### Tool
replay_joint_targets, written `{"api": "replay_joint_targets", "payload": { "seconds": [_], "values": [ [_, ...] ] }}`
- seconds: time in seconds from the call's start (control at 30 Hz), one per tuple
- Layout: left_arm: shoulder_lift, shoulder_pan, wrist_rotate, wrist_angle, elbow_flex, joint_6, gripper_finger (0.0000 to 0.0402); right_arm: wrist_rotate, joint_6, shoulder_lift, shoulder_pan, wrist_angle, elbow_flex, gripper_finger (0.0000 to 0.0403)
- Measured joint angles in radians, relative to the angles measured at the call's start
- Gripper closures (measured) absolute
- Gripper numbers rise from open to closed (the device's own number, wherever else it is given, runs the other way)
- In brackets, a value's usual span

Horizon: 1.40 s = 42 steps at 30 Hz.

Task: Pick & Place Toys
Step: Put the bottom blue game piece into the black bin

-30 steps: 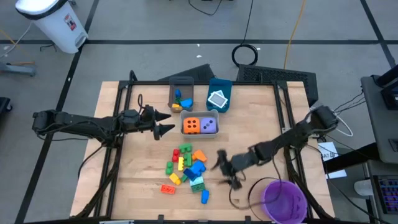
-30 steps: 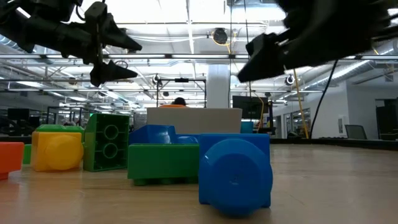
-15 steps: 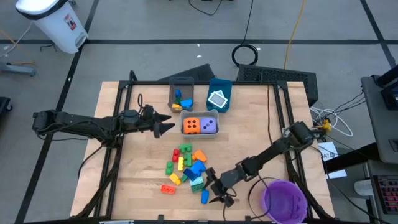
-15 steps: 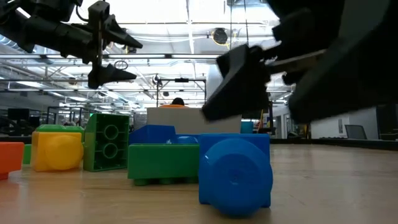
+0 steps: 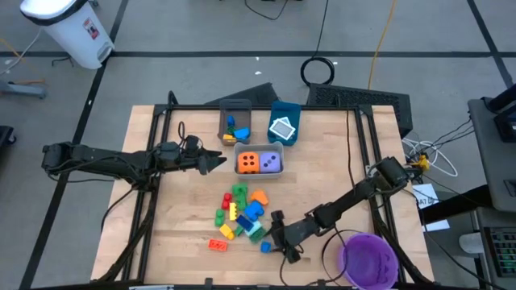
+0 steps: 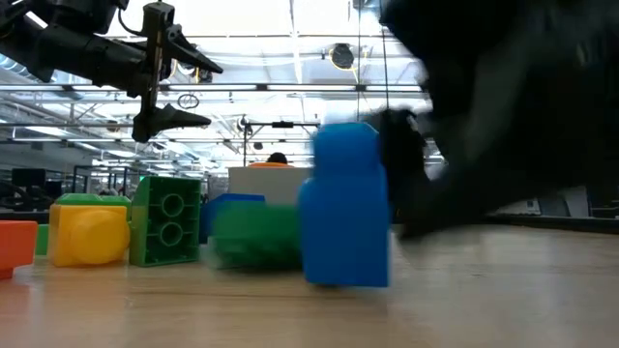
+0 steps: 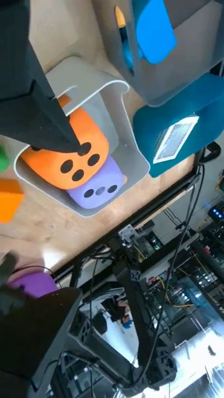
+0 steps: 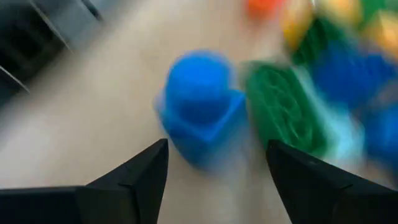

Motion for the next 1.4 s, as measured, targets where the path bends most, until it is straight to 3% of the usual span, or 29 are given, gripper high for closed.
{"api": "replay_joint_targets", "payload": {
  "seconds": [0.17,0.43,0.87,1.03,1.27,1.4],
  "values": [
    [0.0,0.0,0.0,0.0,0.0,0.004,0.0016,0.102,0.092,-0.063,0.007,-0.107,-0.001,0.0164],
    [0.0,0.0,0.0,0.006,0.0,0.006,0.0021,0.099,0.104,-0.109,0.017,-0.129,-0.002,0.0173],
    [0.0,0.0,-0.001,0.007,0.0,0.055,0.0015,0.097,0.03,-0.045,0.016,-0.142,-0.002,0.0184],
    [0.0,0.0,-0.001,0.007,0.0,0.058,0.0017,0.093,0.008,-0.044,0.017,-0.138,-0.002,0.0218],
    [0.0,0.0,-0.001,0.007,0.0,0.064,0.0027,0.056,0.008,-0.044,0.017,-0.13,-0.002,0.0303],
    [0.0,0.0,-0.001,0.007,0.0,0.064,0.0023,0.039,0.004,-0.07,0.019,-0.149,-0.002,0.0305]
  ]
}}
